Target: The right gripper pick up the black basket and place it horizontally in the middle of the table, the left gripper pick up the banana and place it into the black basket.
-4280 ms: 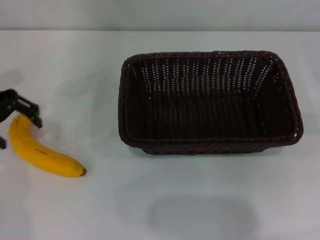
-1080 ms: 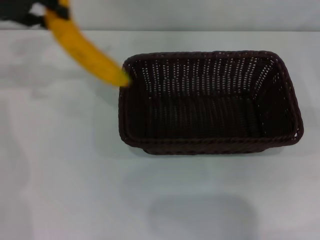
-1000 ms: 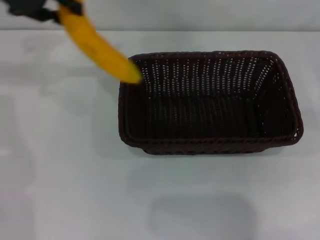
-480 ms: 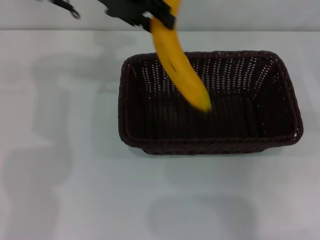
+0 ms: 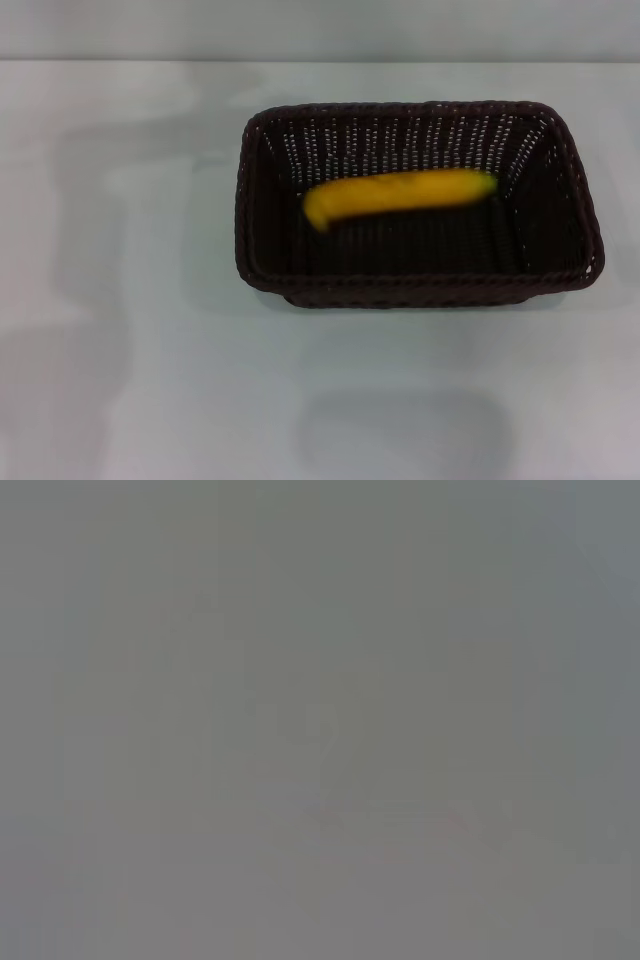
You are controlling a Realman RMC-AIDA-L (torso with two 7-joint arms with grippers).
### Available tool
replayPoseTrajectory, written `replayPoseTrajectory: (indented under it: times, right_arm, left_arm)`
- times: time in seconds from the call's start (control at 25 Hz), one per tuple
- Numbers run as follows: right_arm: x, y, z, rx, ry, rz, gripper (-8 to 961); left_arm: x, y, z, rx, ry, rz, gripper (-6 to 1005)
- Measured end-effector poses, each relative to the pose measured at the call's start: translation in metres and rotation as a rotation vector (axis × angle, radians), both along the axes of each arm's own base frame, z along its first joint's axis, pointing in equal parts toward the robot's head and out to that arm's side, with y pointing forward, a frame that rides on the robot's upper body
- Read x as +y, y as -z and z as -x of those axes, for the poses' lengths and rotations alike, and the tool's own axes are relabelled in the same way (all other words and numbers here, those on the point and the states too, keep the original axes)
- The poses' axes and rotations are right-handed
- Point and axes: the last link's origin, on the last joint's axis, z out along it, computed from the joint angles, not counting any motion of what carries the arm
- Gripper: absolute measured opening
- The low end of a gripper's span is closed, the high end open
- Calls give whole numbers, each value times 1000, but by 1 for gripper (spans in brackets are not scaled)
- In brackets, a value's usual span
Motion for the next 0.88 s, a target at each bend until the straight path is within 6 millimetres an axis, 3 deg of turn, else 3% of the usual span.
replayPoseTrajectory:
  times: [0.16, 0.24, 0.44, 0.52, 0.88]
  right_arm:
    - [-10, 6, 5, 27, -71, 8, 803]
    - [-16, 9, 3, 53, -83, 6, 804]
    - [-29, 24, -11, 94, -35, 24, 807]
    - [-33, 32, -18, 107, -5, 21, 808]
    - [-49, 59, -35, 122, 84, -2, 825]
  left_arm:
    - [-8, -24, 27, -51, 144, -243, 877]
    - [-16, -36, 50, -97, 205, -383, 876]
    - [-46, -49, 120, -225, 278, -643, 874]
    - [-67, -56, 156, -259, 281, -770, 874]
    - [-132, -51, 257, -212, 191, -1098, 874]
